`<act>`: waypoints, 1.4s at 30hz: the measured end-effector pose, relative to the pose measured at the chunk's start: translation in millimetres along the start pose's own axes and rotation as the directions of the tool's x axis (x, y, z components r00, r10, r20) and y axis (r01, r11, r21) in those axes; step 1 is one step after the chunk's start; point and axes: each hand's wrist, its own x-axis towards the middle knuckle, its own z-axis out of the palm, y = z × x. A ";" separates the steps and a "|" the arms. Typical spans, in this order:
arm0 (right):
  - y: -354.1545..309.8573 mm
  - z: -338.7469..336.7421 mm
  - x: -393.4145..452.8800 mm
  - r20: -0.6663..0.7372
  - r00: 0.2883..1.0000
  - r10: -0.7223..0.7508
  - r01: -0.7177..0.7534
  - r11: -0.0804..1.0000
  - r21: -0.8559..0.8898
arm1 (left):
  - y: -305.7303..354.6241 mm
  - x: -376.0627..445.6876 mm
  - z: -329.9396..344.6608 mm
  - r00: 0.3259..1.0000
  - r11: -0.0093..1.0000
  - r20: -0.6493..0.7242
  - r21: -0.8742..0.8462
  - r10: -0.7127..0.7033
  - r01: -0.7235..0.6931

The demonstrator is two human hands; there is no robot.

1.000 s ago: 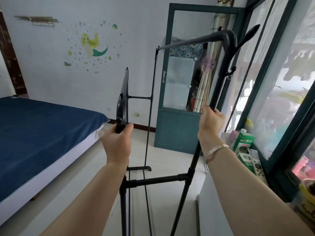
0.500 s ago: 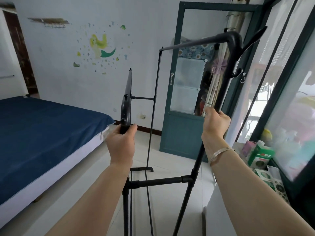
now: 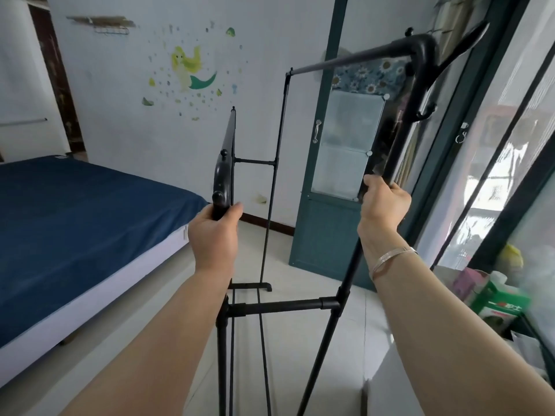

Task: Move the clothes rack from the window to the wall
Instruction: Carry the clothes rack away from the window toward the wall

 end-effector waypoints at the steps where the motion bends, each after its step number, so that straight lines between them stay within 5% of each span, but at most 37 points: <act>1: 2.4 2.8 5.6 0.000 1.000 0.003 -0.003 1.000 -0.001 | -3.4 3.8 4.0 1.000 1.000 0.002 0.003 0.002 -0.002; 28: 69.7 128.6 147.6 -0.027 1.000 0.004 -0.004 1.000 0.012 | -88.0 178.9 77.2 0.998 1.000 0.067 -0.018 0.021 -0.020; 42: 112.9 192.8 266.1 0.018 1.000 0.022 -0.023 0.999 0.031 | -145.3 264.6 154.7 0.999 0.999 -0.022 0.019 0.036 -0.035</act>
